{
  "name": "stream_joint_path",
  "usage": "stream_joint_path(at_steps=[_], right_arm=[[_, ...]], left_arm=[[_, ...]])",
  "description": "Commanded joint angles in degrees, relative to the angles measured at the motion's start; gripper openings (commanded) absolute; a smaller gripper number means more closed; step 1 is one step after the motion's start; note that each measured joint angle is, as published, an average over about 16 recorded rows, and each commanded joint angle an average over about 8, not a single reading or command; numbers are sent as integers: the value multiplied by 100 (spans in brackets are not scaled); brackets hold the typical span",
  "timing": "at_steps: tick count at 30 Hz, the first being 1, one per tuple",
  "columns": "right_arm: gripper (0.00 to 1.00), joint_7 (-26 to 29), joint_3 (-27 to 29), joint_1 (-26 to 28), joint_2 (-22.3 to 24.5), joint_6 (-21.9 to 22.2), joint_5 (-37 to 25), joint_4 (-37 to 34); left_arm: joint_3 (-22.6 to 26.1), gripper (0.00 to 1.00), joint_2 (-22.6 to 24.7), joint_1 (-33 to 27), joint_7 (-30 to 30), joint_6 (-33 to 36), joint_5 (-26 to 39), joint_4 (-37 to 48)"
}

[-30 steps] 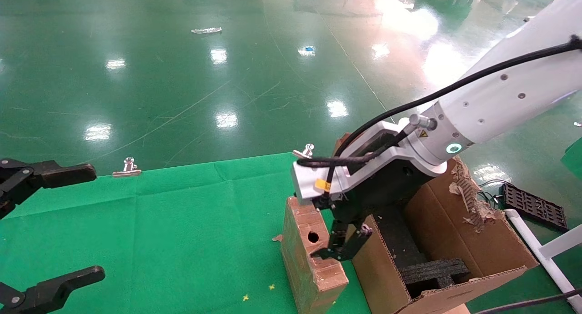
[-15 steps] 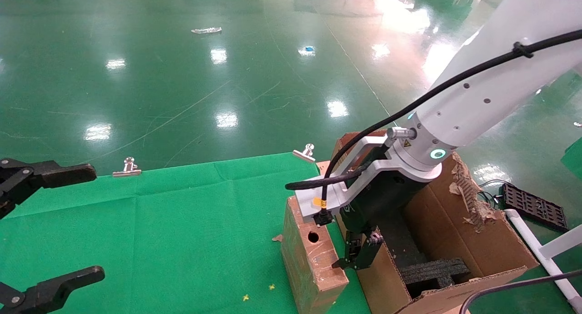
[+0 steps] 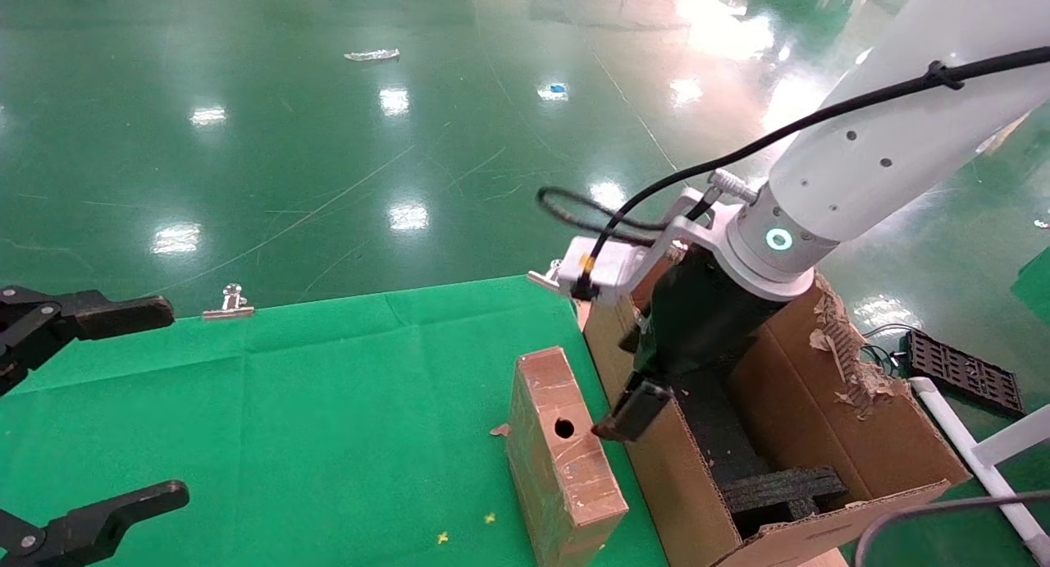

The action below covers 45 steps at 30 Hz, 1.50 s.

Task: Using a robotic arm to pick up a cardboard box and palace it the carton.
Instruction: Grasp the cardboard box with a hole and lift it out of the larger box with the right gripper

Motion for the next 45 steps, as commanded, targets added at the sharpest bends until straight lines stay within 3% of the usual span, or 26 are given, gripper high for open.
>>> stream_joint_path(at_steps=[1, 7, 16, 18, 21, 25, 27, 29, 32, 36, 45], right_arm=[[100, 890, -41, 2, 34, 47, 44, -116], [100, 1296, -21, -181, -81, -28, 494, -646], [100, 1439, -144, -380, -444, 21, 447, -927], [89, 1470, -169, -406, -494, 57, 400, -914], [53, 1513, -203, -423, -535, 114, 307, -847], [6, 1594, -238, -426, -533, 183, 196, -702], [0, 1644, -252, -430, -515, 211, 155, -620], [0, 1693, -265, -439, -492, 235, 125, -541], [0, 1753, -281, -460, -451, 268, 96, -436], [0, 1805, -302, -495, -384, 320, 53, -330], [0, 1905, -357, -549, -225, 393, -59, -172]], left_arm=[[1, 100, 0, 0, 0, 0, -1, 0], [3, 100, -1, -1, 2, -1, -2, 0], [7, 100, -3, -1, 3, -3, -5, 0], [8, 100, -3, -2, 4, -3, -5, 0], [9, 99, -4, -2, 4, -4, -6, 0], [10, 72, -4, -2, 5, -5, -7, 0], [11, 52, -5, -2, 6, -5, -8, 0], [12, 30, -5, -3, 6, -5, -8, 0], [13, 11, -5, -3, 7, -6, -9, 0], [15, 1, -6, -3, 7, -6, -10, 0], [18, 0, -7, -4, 9, -8, -12, 0]])
